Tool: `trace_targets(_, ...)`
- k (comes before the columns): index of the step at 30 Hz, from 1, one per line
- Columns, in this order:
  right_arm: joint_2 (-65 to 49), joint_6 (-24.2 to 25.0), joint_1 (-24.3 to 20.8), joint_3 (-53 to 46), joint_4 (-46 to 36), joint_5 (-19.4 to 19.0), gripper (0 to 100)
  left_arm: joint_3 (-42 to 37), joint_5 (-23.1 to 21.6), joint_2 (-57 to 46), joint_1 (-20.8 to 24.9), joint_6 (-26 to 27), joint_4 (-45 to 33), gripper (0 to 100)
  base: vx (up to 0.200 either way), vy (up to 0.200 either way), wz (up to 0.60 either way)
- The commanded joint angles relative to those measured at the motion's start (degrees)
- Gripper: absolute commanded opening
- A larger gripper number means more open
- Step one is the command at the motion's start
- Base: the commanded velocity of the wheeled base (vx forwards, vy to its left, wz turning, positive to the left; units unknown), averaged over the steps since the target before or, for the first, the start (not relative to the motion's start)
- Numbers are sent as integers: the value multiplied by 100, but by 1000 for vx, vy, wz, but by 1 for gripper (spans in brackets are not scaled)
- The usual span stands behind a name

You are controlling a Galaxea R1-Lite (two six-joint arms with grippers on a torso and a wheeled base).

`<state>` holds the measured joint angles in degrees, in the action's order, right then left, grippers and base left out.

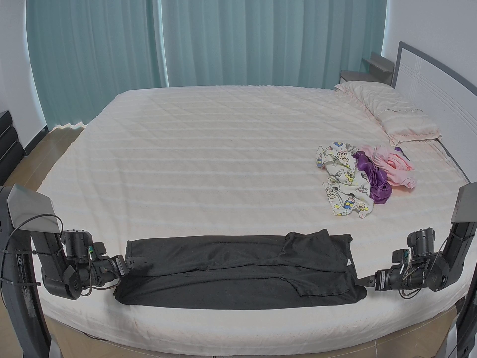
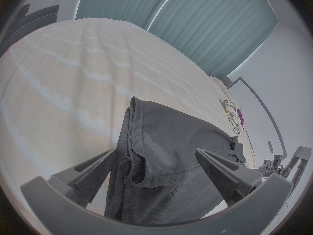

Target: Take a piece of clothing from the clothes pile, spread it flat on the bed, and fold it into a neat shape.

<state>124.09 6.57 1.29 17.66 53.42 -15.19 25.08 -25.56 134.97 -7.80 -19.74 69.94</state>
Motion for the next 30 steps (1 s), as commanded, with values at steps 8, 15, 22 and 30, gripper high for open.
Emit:
trace_targets(8,72,2,-50,0,11,7,100,94,60,126,-11,137,2,100,0,0,0)
trace_targets(15,72,2,-50,0,11,7,100,199,201,117,-90,356,2,100,0,0,0)
trace_targets(22,72,2,-50,0,11,7,100,270,201,222,-107,471,-6,100,0,0,0)
trace_targets(30,80,2,-59,0,11,7,100,428,210,354,16,488,-6,100,0,0,0)
